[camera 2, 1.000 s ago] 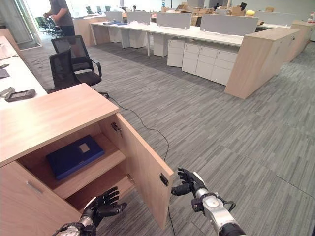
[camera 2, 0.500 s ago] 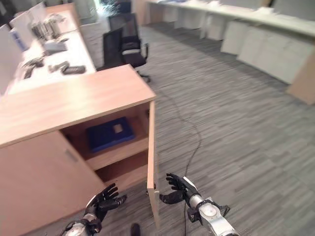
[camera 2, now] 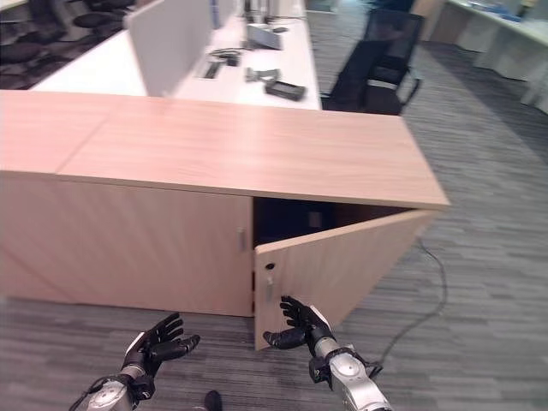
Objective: Put the empty folder in the office cabinet
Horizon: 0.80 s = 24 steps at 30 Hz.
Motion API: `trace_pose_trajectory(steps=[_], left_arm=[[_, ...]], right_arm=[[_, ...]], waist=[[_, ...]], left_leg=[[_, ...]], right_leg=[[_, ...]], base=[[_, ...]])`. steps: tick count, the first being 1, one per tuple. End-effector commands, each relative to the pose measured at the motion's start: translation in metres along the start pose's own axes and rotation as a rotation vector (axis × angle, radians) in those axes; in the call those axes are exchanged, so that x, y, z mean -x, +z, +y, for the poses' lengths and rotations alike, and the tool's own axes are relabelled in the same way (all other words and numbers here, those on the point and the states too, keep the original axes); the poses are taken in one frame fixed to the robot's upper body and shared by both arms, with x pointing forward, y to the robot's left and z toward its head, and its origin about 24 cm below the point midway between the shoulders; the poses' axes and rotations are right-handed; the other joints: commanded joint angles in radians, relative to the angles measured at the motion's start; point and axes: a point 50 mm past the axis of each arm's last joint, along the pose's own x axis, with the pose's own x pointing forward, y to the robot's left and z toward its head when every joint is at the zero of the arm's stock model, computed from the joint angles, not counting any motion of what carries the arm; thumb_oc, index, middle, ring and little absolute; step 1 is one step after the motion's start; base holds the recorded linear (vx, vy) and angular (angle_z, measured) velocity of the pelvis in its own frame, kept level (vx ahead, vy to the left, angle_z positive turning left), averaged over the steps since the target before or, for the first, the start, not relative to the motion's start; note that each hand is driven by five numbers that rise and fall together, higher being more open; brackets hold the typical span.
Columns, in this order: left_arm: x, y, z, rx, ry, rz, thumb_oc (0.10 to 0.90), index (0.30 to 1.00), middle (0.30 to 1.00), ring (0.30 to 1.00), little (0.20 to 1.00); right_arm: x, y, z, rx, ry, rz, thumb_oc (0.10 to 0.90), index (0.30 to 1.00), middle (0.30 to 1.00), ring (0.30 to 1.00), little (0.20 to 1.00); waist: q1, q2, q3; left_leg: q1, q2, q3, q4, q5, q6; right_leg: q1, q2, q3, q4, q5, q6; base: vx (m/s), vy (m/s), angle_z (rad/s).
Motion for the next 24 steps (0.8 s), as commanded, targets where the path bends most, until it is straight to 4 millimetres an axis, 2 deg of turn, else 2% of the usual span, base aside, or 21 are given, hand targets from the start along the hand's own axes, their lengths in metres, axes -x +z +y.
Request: trace_pose_trajectory(steps=[1,2,3,4,6,7,8,9,10,11,12,14,15,16,21,24], left_arm=[[-0.007,0.044,-0.011,-0.092,-0.107,-0.177,0.8,0.9,0.9,0.9,0.9],[-0.007,0.047,-0.013,-0.094,-0.12,-0.184,0.8,0.9,0.9,0.9,0.9],[-0.008,0.047,-0.013,-0.094,-0.12,-0.185,0.8,0.9,0.9,0.9,0.9],[-0.008,0.049,-0.014,-0.091,-0.131,-0.19,0.8,0.9,0.9,0.9,0.9],[-0.008,0.05,-0.014,-0.109,-0.15,-0.19,0.8,0.9,0.9,0.9,0.9],[-0.007,0.05,-0.014,-0.11,-0.156,-0.19,0.8,0.9,0.9,0.9,0.9],[-0.006,0.049,-0.012,-0.102,-0.156,-0.185,0.8,0.9,0.9,0.9,0.9],[-0.006,0.049,-0.012,-0.101,-0.156,-0.186,0.8,0.9,0.9,0.9,0.9],[-0.004,0.046,-0.013,-0.089,-0.167,-0.18,0.8,0.9,0.9,0.9,0.9],[-0.005,0.047,-0.013,-0.088,-0.168,-0.18,0.8,0.9,0.9,0.9,0.9],[-0.002,0.046,-0.018,-0.092,-0.203,-0.178,0.8,0.9,0.9,0.9,0.9],[-0.001,0.042,-0.021,-0.102,-0.233,-0.162,0.8,0.9,0.9,0.9,0.9],[0.0,0.04,-0.023,-0.103,-0.248,-0.151,0.8,0.9,0.9,0.9,0.9],[0.0,0.04,-0.024,-0.102,-0.249,-0.152,0.8,0.9,0.9,0.9,0.9],[0.001,0.033,-0.034,-0.111,-0.299,-0.122,0.8,0.9,0.9,0.9,0.9],[0.001,0.032,-0.035,-0.112,-0.308,-0.119,0.8,0.9,0.9,0.9,0.9]], right_arm=[[-0.015,0.084,-0.033,-0.041,-0.14,-0.342,0.8,0.9,0.9,0.9,0.9],[-0.013,0.086,-0.043,-0.049,-0.184,-0.346,0.8,0.9,0.9,0.9,0.9],[-0.013,0.086,-0.043,-0.049,-0.184,-0.346,0.8,0.9,0.9,0.9,0.9],[-0.013,0.087,-0.052,-0.055,-0.22,-0.348,0.8,0.9,0.9,0.9,0.9],[-0.011,0.091,-0.074,-0.077,-0.32,-0.349,0.8,0.9,0.9,0.9,0.9],[-0.01,0.092,-0.083,-0.085,-0.355,-0.344,0.8,0.9,0.9,0.9,0.9],[-0.006,0.098,-0.112,-0.092,-0.462,-0.322,0.8,0.9,0.9,0.9,0.9],[-0.006,0.098,-0.113,-0.091,-0.462,-0.323,0.8,0.9,0.9,0.9,0.9],[-0.002,0.105,-0.132,-0.071,-0.526,-0.306,0.8,0.9,0.9,0.9,0.9],[-0.002,0.106,-0.133,-0.07,-0.526,-0.307,0.8,0.9,0.9,0.9,0.9],[0.004,0.114,-0.154,-0.047,-0.594,-0.28,0.8,0.9,0.9,0.9,0.9],[0.01,0.122,-0.172,-0.067,-0.653,-0.267,0.8,0.9,0.9,0.9,0.9],[0.016,0.129,-0.189,-0.082,-0.702,-0.25,0.8,0.9,0.9,0.9,0.9],[0.017,0.129,-0.189,-0.081,-0.701,-0.251,0.8,0.9,0.9,0.9,0.9],[0.032,0.149,-0.217,-0.122,-0.777,-0.232,0.8,0.9,0.9,0.9,0.9],[0.035,0.151,-0.22,-0.126,-0.788,-0.227,0.8,0.9,0.9,0.9,0.9]], waist=[[0.002,0.016,-0.011],[-0.01,0.021,-0.012],[-0.01,0.024,-0.014],[-0.018,0.023,-0.015],[-0.018,0.007,-0.023],[-0.017,0.002,-0.033],[-0.002,-0.005,-0.05],[-0.002,-0.004,-0.049],[0.008,-0.007,-0.059],[0.008,-0.005,-0.057],[0.017,-0.007,-0.065],[0.021,-0.005,-0.071],[0.024,-0.004,-0.076],[0.024,-0.003,-0.074],[0.028,0.003,-0.084],[0.029,0.005,-0.084]], left_leg=[[0.086,0.035,-0.066,-0.054,-0.068,-0.036],[0.093,0.029,-0.099,-0.065,-0.064,-0.04],[0.089,0.033,-0.1,-0.065,-0.061,-0.041],[0.095,0.025,-0.124,-0.073,-0.062,-0.045],[0.11,0.005,-0.16,-0.087,-0.076,-0.05],[0.107,0.001,-0.167,-0.09,-0.075,-0.051],[0.116,0.001,-0.177,-0.093,-0.077,-0.057],[0.117,0.001,-0.177,-0.094,-0.077,-0.057],[0.123,0.005,-0.182,-0.097,-0.077,-0.062],[0.124,0.006,-0.182,-0.098,-0.077,-0.063],[0.131,0.007,-0.186,-0.101,-0.078,-0.067],[0.14,0.008,-0.191,-0.106,-0.078,-0.073],[0.148,0.012,-0.19,-0.109,-0.079,-0.078],[0.149,0.012,-0.19,-0.109,-0.079,-0.078],[0.162,0.017,-0.199,-0.115,-0.076,-0.09],[0.165,0.019,-0.201,-0.115,-0.076,-0.091]], right_leg=[[-0.165,0.127,0.245,0.083,-0.049,0.097],[-0.175,0.17,0.299,0.037,-0.098,0.082],[-0.175,0.174,0.297,0.031,-0.093,0.08],[-0.169,0.198,0.34,-0.037,-0.126,0.067],[-0.131,0.209,0.394,-0.186,-0.126,0.047],[-0.12,0.215,0.41,-0.226,-0.113,0.049],[-0.1,0.219,0.441,-0.267,-0.082,0.049],[-0.099,0.22,0.44,-0.269,-0.081,0.049],[-0.083,0.219,0.434,-0.299,-0.07,0.05],[-0.08,0.219,0.434,-0.302,-0.069,0.05],[-0.055,0.219,0.425,-0.332,-0.064,0.05],[-0.035,0.223,0.418,-0.359,-0.061,0.049],[-0.017,0.227,0.41,-0.377,-0.061,0.048],[-0.016,0.227,0.41,-0.378,-0.06,0.048],[0.006,0.239,0.392,-0.395,-0.069,0.043],[0.009,0.241,0.388,-0.395,-0.071,0.042]], base=[[0.14,0.033,0.53],[0.14,0.028,0.59],[0.1,-0.035,0.88],[0.09,-0.075,0.91],[0.11,-0.124,0.74],[0.16,-0.181,0.71],[0.13,-0.133,0.84],[0.15,-0.167,0.62],[0.04,-0.065,0.33],[0.09,-0.113,0.05],[0.05,-0.062,0.04],[0.06,-0.075,0.06],[0.04,-0.058,-0.03],[0.03,-0.044,-0.04],[0.01,-0.029,-0.03],[0.0,-0.025,0.04]])
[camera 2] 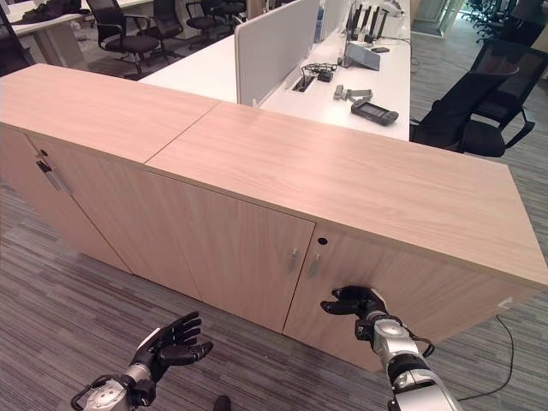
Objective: Put the empty folder in the office cabinet
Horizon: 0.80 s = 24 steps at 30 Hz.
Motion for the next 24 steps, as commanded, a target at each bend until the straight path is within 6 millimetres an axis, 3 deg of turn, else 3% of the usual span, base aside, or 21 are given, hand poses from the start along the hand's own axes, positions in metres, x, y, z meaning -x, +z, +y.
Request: trace_pose_trajectory(steps=[1,4,7,12,13,15,16,17,18,19,22,24], left_arm=[[-0.01,0.027,-0.012,-0.019,-0.085,-0.118,0.8,0.9,0.9,0.9,0.9],[-0.011,0.026,-0.014,-0.023,-0.091,-0.114,0.8,0.9,0.9,0.9,0.9],[-0.012,0.025,-0.015,-0.015,-0.082,-0.111,0.8,0.9,0.9,0.9,0.9],[-0.011,0.021,-0.013,0.019,-0.031,-0.118,0.8,0.9,0.9,0.9,0.9],[-0.011,0.021,-0.013,0.019,-0.031,-0.118,0.8,0.9,0.9,0.9,0.9],[-0.009,0.02,-0.006,0.025,0.041,-0.134,0.8,0.9,0.9,0.9,0.9],[-0.008,0.019,-0.006,0.024,0.041,-0.132,0.8,0.9,0.9,0.9,0.9],[-0.008,0.018,-0.006,0.024,0.053,-0.134,0.8,0.9,0.9,0.9,0.9],[-0.007,0.018,-0.004,0.014,0.072,-0.134,0.8,0.9,0.9,0.9,0.9],[-0.007,0.017,-0.004,0.013,0.073,-0.133,0.8,0.9,0.9,0.9,0.9],[-0.008,0.018,-0.004,0.007,0.085,-0.135,0.8,0.9,0.9,0.9,0.9],[-0.008,0.018,-0.003,0.005,0.09,-0.133,0.8,0.9,0.9,0.9,0.9]], right_arm=[[0.03,0.141,-0.094,-0.106,-0.349,-0.411,0.8,0.9,0.9,0.9,0.9],[0.029,0.142,-0.093,-0.111,-0.344,-0.404,0.8,0.9,0.9,0.9,0.9],[0.024,0.135,-0.079,-0.126,-0.295,-0.409,0.8,0.9,0.9,0.9,0.9],[0.014,0.089,-0.02,-0.134,-0.102,-0.433,0.8,0.9,0.9,0.9,0.9],[0.014,0.089,-0.02,-0.134,-0.102,-0.433,0.8,0.9,0.9,0.9,0.9],[0.032,0.025,0.011,-0.086,0.012,-0.415,0.8,0.9,0.9,0.9,0.9],[0.033,0.024,0.011,-0.085,0.011,-0.411,0.8,0.9,0.9,0.9,0.9],[0.039,0.007,0.015,-0.06,0.027,-0.39,0.8,0.9,0.9,0.9,0.9],[0.047,-0.023,0.021,-0.052,0.051,-0.322,0.8,0.9,0.9,0.9,0.9],[0.047,-0.023,0.021,-0.052,0.051,-0.321,0.8,0.9,0.9,0.9,0.9],[0.054,-0.066,0.037,-0.028,0.113,-0.183,0.8,0.9,0.9,0.9,0.9],[0.056,-0.073,0.04,0.003,0.132,-0.161,0.8,0.9,0.9,0.9,0.9]], waist=[[0.031,-0.002,-0.091],[0.03,0.002,-0.093],[0.021,0.008,-0.092],[-0.017,0.024,-0.087],[-0.017,0.024,-0.087],[-0.062,0.036,-0.08],[-0.062,0.035,-0.082],[-0.071,0.036,-0.081],[-0.09,0.039,-0.078],[-0.09,0.039,-0.079],[-0.12,0.042,-0.071],[-0.128,0.041,-0.067]], left_leg=[[0.066,0.049,0.006,0.011,-0.103,-0.063],[0.068,0.051,0.003,0.009,-0.101,-0.066],[0.07,0.054,0.007,0.007,-0.1,-0.066],[0.077,0.058,0.027,0.004,-0.103,-0.065],[0.077,0.058,0.027,0.004,-0.103,-0.065],[0.084,0.059,0.039,0.002,-0.109,-0.063],[0.085,0.059,0.039,0.001,-0.109,-0.063],[0.086,0.06,0.042,0.0,-0.11,-0.063],[0.089,0.061,0.049,-0.001,-0.112,-0.063],[0.089,0.061,0.049,-0.001,-0.112,-0.063],[0.094,0.063,0.07,-0.001,-0.114,-0.064],[0.098,0.066,0.085,0.0,-0.115,-0.064]], right_leg=[[0.075,-0.013,-0.059,0.014,-0.064,0.071],[0.077,-0.011,-0.064,0.011,-0.066,0.068],[0.075,-0.011,-0.062,0.008,-0.065,0.068],[0.067,-0.012,-0.044,0.008,-0.063,0.066],[0.067,-0.012,-0.044,0.008,-0.063,0.066],[0.058,-0.016,-0.029,0.011,-0.063,0.064],[0.058,-0.016,-0.03,0.011,-0.063,0.064],[0.057,-0.017,-0.028,0.011,-0.063,0.064],[0.052,-0.019,-0.022,0.011,-0.061,0.065],[0.052,-0.019,-0.022,0.011,-0.061,0.065],[0.037,-0.021,0.005,0.013,-0.053,0.066],[0.03,-0.021,0.015,0.013,-0.048,0.067]], base=[[0.0,-0.03,0.07],[0.0,-0.013,0.04],[0.0,0.0,0.0],[0.0,0.007,-0.05],[0.0,0.005,-0.04],[0.01,-0.004,-0.12],[0.02,-0.014,-0.12],[0.01,-0.013,-0.16],[0.01,-0.013,-0.21],[0.0,-0.012,-0.22],[-0.02,-0.012,-0.1],[-0.02,-0.01,-0.21]])
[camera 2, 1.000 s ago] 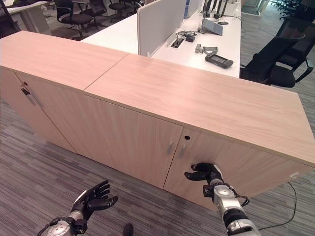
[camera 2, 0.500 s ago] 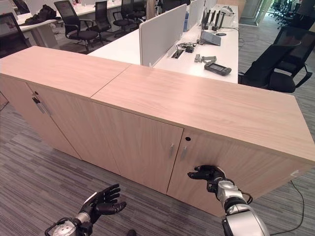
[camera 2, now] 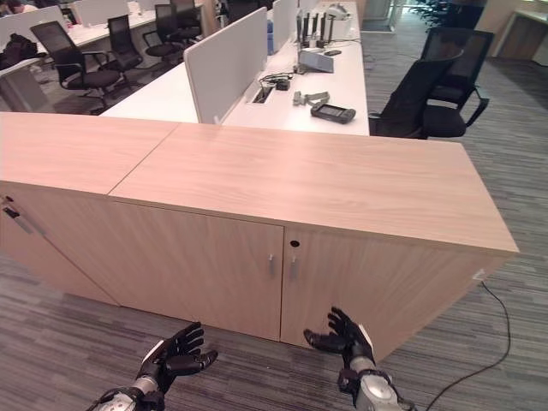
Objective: Put the empty folder in the office cabinet
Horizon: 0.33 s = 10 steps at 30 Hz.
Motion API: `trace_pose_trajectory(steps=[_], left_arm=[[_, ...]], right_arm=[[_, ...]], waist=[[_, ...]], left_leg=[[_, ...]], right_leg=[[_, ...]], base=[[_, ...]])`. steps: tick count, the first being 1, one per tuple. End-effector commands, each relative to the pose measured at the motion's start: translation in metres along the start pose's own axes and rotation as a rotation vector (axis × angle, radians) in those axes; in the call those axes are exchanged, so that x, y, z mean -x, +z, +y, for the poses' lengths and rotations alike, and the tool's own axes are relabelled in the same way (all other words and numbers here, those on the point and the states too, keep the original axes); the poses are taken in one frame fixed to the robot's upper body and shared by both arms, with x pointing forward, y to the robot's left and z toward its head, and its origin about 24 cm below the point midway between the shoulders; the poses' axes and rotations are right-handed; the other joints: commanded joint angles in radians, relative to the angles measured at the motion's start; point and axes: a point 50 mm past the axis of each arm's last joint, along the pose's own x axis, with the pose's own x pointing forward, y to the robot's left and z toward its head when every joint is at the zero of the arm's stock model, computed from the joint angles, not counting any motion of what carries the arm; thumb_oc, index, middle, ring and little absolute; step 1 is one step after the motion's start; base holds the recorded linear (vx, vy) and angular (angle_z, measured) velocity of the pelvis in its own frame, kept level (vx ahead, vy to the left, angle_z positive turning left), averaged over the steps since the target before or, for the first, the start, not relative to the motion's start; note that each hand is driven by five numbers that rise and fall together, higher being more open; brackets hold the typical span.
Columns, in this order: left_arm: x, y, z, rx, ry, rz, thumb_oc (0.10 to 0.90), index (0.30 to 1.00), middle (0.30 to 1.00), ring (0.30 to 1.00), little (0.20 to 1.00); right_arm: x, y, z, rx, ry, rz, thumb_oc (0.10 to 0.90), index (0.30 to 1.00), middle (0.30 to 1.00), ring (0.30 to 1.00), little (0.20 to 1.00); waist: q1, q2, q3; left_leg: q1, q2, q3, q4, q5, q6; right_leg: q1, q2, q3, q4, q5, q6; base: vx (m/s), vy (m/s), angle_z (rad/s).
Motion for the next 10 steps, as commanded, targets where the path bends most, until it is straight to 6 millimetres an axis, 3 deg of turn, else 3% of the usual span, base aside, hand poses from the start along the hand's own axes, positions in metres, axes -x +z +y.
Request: trace_pose_trajectory(steps=[1,10], left_arm=[[-0.014,0.038,0.004,-0.061,0.017,-0.159,0.8,0.9,0.9,0.9,0.9],[-0.016,0.029,0.008,-0.101,0.043,-0.115,0.8,0.9,0.9,0.9,0.9]], right_arm=[[-0.012,0.043,0.008,0.116,0.081,-0.172,0.8,0.9,0.9,0.9,0.9],[-0.012,0.027,0.013,0.204,0.131,-0.098,0.8,0.9,0.9,0.9,0.9]], waist=[[-0.014,0.002,-0.011],[-0.062,0.001,0.002]], left_leg=[[0.065,0.05,0.023,0.002,-0.097,-0.05],[0.098,0.067,0.122,0.008,-0.106,-0.051]], right_leg=[[0.026,-0.031,-0.022,0.014,-0.037,0.074],[-0.008,-0.024,0.055,0.018,-0.013,0.081]], base=[[-0.04,-0.013,-0.4],[0.0,0.001,-0.43]])
